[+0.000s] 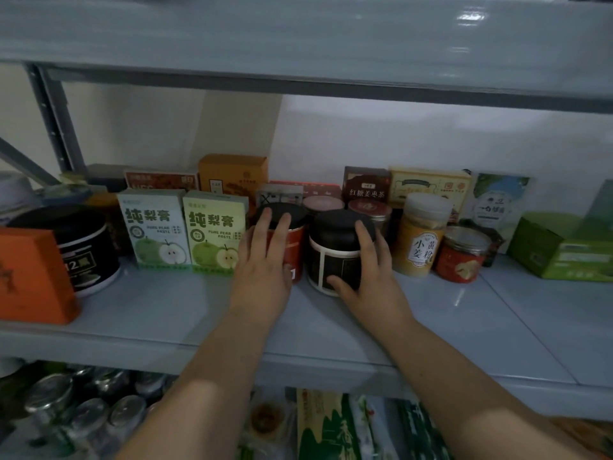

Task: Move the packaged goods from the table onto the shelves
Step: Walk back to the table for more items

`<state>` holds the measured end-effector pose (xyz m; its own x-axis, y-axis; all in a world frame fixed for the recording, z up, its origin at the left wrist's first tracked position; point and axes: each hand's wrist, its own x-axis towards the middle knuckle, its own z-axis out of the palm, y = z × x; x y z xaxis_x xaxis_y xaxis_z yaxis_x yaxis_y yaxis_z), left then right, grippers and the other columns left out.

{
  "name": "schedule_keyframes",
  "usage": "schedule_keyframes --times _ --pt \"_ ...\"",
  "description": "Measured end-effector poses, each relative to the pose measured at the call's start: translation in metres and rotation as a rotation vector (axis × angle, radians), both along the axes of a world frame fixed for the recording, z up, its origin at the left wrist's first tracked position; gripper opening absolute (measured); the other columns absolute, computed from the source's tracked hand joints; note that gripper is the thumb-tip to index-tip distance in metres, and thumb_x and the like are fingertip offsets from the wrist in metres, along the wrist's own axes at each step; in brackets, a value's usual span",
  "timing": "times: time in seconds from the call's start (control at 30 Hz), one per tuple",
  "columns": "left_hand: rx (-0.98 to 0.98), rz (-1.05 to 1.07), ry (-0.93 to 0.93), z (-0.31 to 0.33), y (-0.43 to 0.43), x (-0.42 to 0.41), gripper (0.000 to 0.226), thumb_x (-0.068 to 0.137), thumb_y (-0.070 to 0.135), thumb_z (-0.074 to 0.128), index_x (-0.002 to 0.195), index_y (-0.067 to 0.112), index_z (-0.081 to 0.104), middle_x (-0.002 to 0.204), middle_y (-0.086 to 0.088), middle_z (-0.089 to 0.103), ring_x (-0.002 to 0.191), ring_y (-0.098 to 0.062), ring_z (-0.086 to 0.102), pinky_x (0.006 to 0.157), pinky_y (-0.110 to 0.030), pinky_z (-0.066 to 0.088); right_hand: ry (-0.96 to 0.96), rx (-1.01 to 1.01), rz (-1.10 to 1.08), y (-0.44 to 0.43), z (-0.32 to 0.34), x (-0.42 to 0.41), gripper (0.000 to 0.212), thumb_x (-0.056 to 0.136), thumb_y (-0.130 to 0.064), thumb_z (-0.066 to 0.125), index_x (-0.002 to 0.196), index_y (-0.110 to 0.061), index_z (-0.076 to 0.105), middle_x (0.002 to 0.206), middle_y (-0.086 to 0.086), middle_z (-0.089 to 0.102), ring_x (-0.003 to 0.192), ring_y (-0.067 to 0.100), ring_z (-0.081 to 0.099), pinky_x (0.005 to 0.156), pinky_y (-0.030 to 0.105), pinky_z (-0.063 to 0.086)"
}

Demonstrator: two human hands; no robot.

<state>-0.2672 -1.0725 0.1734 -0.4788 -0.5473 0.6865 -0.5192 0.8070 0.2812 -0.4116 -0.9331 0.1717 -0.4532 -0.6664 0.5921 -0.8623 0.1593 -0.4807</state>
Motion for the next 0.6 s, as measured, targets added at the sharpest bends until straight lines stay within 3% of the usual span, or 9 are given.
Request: schedule_keyframes --times 0.23,0.47,0.6 --pt "0.056 -0.022 0.054 0.002 0.006 0.002 0.095 0.082 0.006 0.071 0.159 0.028 0.020 0.167 -0.001 0.008 0.146 -0.038 0.022 0.117 -0.047 0.028 0.010 0.016 -0.025 0.003 0.000 0.005 0.103 0.090 -0.042 0.071 0.156 -0.047 -0.008 0.166 0.009 0.004 0.146 0.035 0.032 0.100 0.046 0.050" --pt "0.089 -0.076 0.087 -0.001 0.005 0.007 0.091 0.086 0.015 0.069 0.159 0.033 0.017 0.167 0.002 0.003 0.151 -0.034 0.016 0.119 -0.049 0.026 -0.004 0.014 -0.036 0.002 0.001 0.005 0.105 0.085 -0.040 0.073 0.155 -0.050 -0.005 0.164 0.007 0.008 0.143 0.034 0.037 0.095 0.045 0.054" --pt "0.026 -0.102 0.153 0.002 0.007 0.013 0.082 0.087 0.016 0.067 0.158 0.023 0.027 0.164 -0.008 0.017 0.151 -0.036 0.019 0.120 -0.057 0.027 -0.029 0.047 -0.030 0.008 0.003 0.005 0.103 0.087 -0.040 0.070 0.155 -0.048 -0.008 0.164 0.009 0.010 0.138 0.032 0.042 0.093 0.040 0.053"
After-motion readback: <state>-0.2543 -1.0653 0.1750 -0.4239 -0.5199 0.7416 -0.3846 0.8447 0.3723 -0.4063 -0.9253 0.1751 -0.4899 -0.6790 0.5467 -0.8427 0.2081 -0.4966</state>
